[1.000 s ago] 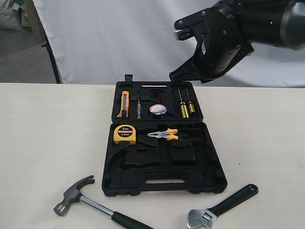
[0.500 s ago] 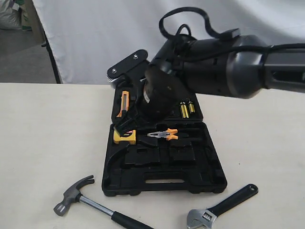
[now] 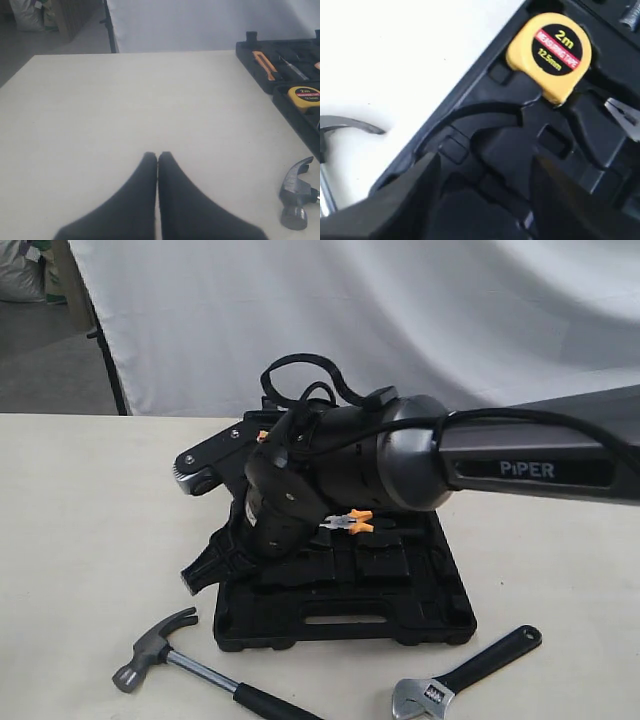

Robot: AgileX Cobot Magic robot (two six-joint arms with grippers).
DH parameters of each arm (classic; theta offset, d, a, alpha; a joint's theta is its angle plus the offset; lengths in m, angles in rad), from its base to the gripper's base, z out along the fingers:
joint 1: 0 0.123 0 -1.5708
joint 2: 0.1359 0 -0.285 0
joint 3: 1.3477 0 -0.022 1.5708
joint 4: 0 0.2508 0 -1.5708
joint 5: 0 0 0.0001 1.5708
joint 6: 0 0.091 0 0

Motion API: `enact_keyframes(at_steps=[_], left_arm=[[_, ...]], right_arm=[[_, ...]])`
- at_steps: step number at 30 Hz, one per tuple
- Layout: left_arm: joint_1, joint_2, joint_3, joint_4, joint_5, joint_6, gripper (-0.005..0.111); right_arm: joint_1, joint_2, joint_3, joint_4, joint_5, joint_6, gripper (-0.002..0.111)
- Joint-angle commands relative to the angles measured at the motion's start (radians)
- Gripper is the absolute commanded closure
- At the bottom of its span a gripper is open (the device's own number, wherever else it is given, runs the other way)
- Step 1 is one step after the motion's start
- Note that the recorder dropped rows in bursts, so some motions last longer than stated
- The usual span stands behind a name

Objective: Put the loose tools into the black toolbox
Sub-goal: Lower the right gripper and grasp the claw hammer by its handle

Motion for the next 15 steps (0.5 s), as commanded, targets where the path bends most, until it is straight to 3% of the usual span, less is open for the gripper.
enact_keyframes(at_steps=[1,15], left_arm=[[0.025,-0.003,-0.003,0.004,-0.007,-0.005,0.106],[0.025,-0.003,-0.003,0.004,-0.007,-0.005,0.106]], right_arm=[[0.043,0.0,0.002,0.019,-0.027,-0.045,0.056],[0.128,0.003,0.002,0.019,-0.127,-0.074,0.056]])
